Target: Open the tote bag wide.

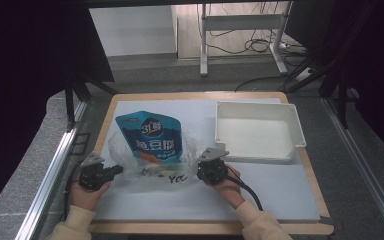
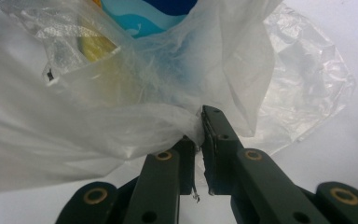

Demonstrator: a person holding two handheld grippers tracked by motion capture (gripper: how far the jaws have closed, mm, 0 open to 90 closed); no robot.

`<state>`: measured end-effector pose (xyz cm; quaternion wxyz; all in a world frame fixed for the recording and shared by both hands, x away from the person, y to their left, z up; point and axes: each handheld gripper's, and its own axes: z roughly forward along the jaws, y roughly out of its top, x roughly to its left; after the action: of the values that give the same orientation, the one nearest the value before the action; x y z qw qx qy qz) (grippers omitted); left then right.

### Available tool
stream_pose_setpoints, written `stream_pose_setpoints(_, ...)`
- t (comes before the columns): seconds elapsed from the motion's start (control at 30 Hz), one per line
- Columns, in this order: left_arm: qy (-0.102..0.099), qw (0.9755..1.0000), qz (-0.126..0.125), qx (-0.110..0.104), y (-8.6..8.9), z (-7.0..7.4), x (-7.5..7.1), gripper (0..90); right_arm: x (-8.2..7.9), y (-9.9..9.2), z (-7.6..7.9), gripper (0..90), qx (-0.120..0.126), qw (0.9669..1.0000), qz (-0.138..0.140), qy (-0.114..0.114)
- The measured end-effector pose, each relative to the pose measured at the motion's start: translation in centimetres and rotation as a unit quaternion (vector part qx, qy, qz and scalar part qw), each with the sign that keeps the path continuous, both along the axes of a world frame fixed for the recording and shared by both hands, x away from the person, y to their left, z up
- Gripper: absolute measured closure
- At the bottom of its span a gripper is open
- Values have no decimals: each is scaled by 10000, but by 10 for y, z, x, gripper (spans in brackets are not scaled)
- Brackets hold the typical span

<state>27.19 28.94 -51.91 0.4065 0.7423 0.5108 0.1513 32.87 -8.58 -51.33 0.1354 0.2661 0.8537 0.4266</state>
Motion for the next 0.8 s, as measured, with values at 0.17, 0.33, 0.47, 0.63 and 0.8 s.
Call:
stream_pose_setpoints(0.17, 8, 10000, -2, 2, 0, -1, 0, 900, 0, 0, -2, 828, -30, 10000, 6, 26)
stream_pose_setpoints(0.33, 48, 10000, -35, 31, -2, -2, 0, 900, 0, 0, -4, 828, -65, 10000, 8, 51)
stream_pose_setpoints(0.47, 67, 10000, -60, 36, -4, -3, 1, 900, 1, 0, -5, 828, -76, 9999, -4, 66)
stream_pose_setpoints(0.63, 104, 9999, -80, 73, -5, -4, 1, 900, 1, -1, -7, 828, -95, 9999, -19, 82)
stream_pose_setpoints(0.8, 129, 9998, -84, 97, -5, -5, 2, 900, 2, -1, -8, 828, -110, 9999, -13, 85)
